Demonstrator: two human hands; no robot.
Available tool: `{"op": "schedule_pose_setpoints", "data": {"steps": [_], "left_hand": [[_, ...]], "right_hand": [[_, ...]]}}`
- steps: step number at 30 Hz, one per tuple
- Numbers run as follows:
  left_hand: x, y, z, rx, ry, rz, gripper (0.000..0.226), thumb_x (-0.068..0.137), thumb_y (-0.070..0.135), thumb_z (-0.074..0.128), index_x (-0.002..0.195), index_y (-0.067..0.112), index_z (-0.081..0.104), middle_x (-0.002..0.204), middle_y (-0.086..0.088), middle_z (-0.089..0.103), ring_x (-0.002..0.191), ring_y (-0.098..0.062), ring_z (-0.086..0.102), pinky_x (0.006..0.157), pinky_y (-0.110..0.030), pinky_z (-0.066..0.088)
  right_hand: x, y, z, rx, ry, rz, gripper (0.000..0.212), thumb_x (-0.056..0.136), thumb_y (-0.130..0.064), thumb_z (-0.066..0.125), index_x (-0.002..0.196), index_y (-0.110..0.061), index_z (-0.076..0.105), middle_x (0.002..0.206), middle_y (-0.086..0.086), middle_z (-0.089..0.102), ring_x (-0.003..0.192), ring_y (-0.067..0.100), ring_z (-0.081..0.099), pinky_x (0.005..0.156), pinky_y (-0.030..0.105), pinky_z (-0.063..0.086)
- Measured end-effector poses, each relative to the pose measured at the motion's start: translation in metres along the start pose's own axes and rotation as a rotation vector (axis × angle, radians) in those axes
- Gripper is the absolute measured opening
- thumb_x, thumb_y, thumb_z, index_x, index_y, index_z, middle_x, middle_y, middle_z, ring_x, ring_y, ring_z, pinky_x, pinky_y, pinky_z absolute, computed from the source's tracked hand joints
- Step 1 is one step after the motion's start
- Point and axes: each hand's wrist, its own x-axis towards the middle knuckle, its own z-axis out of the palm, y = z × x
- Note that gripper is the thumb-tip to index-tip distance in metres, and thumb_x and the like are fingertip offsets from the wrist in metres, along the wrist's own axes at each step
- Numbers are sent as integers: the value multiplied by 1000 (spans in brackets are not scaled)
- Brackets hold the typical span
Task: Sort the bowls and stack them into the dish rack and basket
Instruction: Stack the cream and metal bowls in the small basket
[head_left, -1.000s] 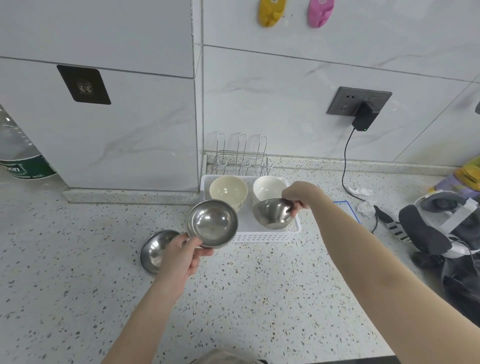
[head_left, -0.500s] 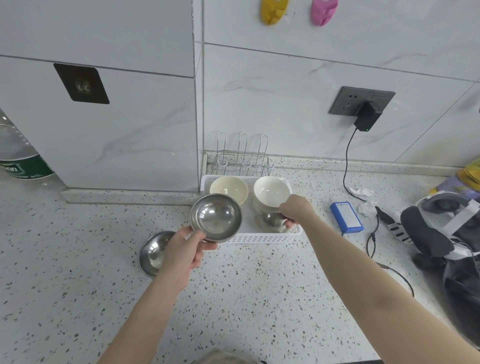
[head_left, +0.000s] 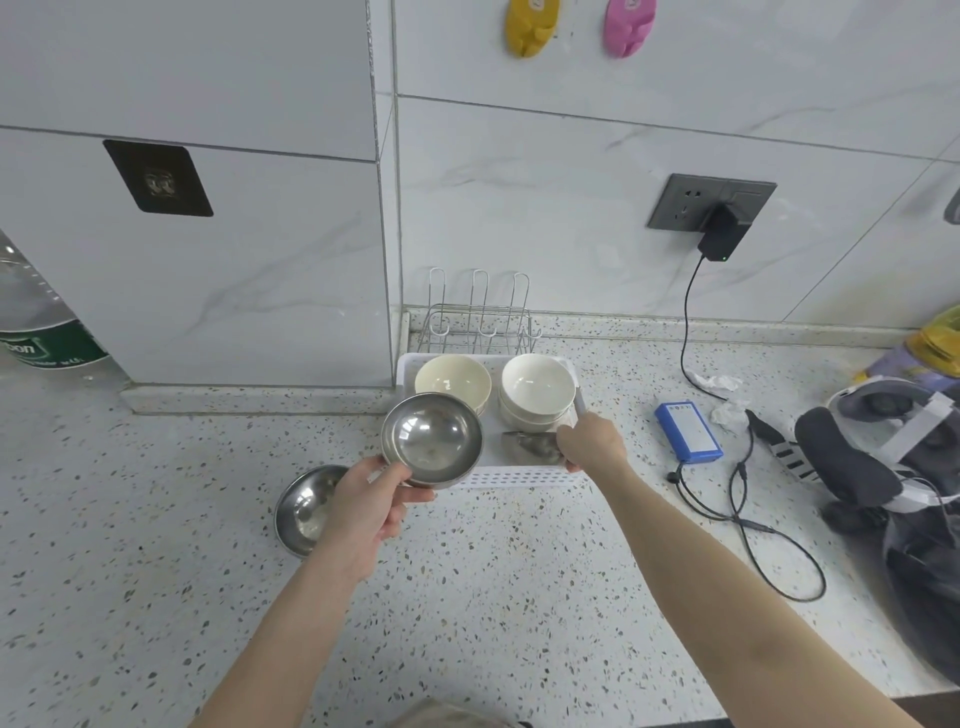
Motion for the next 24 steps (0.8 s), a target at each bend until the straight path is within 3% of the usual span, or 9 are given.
{"op": "schedule_pose_setpoints", "data": {"steps": [3, 7, 9, 12, 13, 19, 24], "left_hand": [[5, 3, -2, 39, 3, 7, 30, 94, 15, 61, 123, 11, 57, 84, -21, 76, 41, -9, 35, 34, -17, 27], [11, 16, -2, 72, -16, 36, 15, 95, 13, 59, 109, 11, 63, 79, -18, 76, 37, -8, 36, 33, -16, 26], [14, 24, -1, 54, -22, 34, 12, 94, 11, 59, 106, 9, 64, 76, -18, 75, 36, -7, 36, 32, -16, 25], [20, 33, 3, 12, -51, -49, 18, 93, 12, 60, 109, 3, 62, 79, -19, 74, 40, -8, 35, 32, -17, 25], [22, 35, 4, -5, -71, -91, 21, 93, 12, 60, 111, 2, 62, 78, -19, 74, 43, -8, 34, 33, -17, 25], [28, 42, 3, -54, -170, -221, 27, 93, 10, 57, 119, -1, 59, 73, -16, 72, 39, -6, 34, 30, -15, 27], [33, 44, 1, -4, -176, -273, 32, 90, 18, 62, 115, -2, 62, 73, -12, 73, 37, -7, 35, 28, -17, 25]], "right_hand": [[0, 1, -12, 0, 198, -73, 40, 100, -29, 39, 130, -6, 46, 95, 11, 63, 80, 26, 58, 67, 34, 47], [-7, -8, -32, 246, 283, -389, 44, 98, -35, 48, 140, -23, 45, 101, 4, 68, 81, 25, 63, 72, 36, 52], [-17, -15, -35, 339, 201, -559, 44, 96, -38, 54, 139, -32, 47, 114, -4, 67, 73, 22, 69, 71, 37, 57], [-32, -19, -23, 335, -7, -704, 49, 91, -43, 62, 137, -43, 47, 128, -13, 56, 66, 11, 69, 64, 19, 57], [-37, -19, -18, 331, -73, -722, 49, 90, -44, 64, 136, -46, 47, 132, -13, 53, 67, 11, 69, 65, 18, 57], [-43, -17, 2, 397, -283, -725, 36, 89, -43, 67, 119, -56, 53, 132, -18, 51, 62, 11, 73, 75, 35, 56], [-36, -17, 4, 513, -355, -690, 22, 83, -45, 71, 103, -38, 63, 126, -13, 59, 72, 25, 74, 80, 59, 55]]}}
